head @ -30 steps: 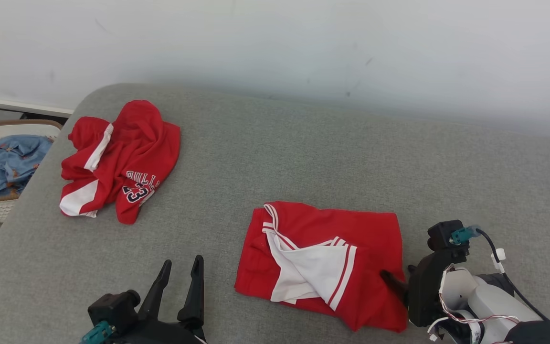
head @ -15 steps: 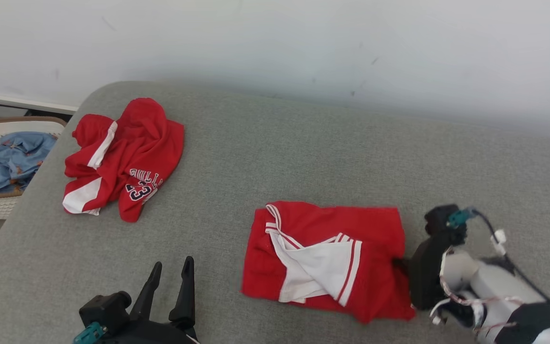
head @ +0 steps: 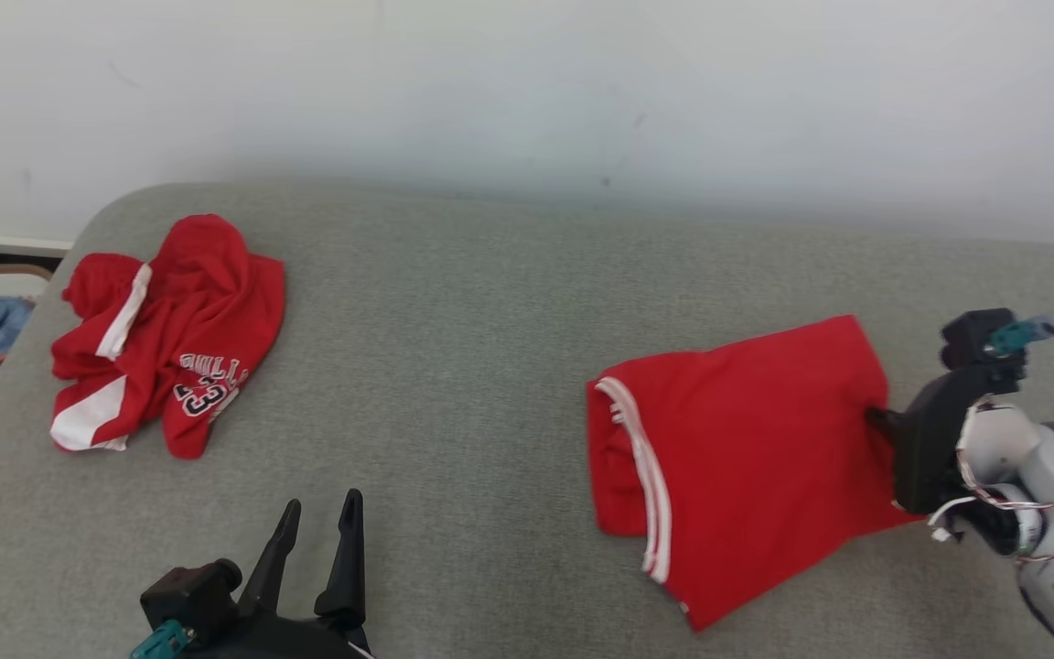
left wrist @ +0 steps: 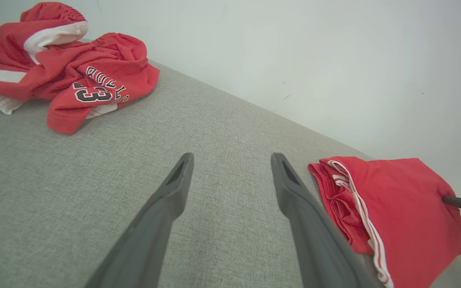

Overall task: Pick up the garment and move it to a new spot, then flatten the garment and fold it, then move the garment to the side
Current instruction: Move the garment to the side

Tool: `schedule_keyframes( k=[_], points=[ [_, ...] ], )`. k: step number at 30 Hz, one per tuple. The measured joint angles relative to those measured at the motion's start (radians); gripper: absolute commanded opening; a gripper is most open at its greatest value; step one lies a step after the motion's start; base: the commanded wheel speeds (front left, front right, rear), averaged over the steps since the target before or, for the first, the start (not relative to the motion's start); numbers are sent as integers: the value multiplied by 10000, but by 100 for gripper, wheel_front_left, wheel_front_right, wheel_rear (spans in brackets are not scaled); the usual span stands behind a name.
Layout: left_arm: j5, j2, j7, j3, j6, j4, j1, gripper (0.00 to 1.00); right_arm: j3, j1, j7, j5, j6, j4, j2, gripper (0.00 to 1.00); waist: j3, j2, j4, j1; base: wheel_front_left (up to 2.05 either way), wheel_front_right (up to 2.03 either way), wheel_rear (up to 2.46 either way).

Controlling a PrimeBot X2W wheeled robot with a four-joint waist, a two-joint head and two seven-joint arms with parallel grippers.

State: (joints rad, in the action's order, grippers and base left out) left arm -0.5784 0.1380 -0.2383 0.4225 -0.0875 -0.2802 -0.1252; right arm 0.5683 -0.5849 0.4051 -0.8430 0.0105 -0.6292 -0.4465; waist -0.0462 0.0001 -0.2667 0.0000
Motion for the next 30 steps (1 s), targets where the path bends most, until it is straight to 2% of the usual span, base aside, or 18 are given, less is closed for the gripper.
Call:
schedule_keyframes(
  k=[10,14,30],
  points=[
    [107,199,2,115,12,393,64,100,-520,-221,199,-251,-19,-890,-581,0,-203,0,802,0,0,0,0],
    [167,169,94,343,98,554,10,100,-640,-580,267,-236,-27,-1281,-1037,0,-426,0,994,0,0,0,0],
    [569,58,368,809,263,955,-474,100,-646,-1124,115,276,-31,-2456,-1854,0,-1293,0,1133,1,0,0,0]
  ],
)
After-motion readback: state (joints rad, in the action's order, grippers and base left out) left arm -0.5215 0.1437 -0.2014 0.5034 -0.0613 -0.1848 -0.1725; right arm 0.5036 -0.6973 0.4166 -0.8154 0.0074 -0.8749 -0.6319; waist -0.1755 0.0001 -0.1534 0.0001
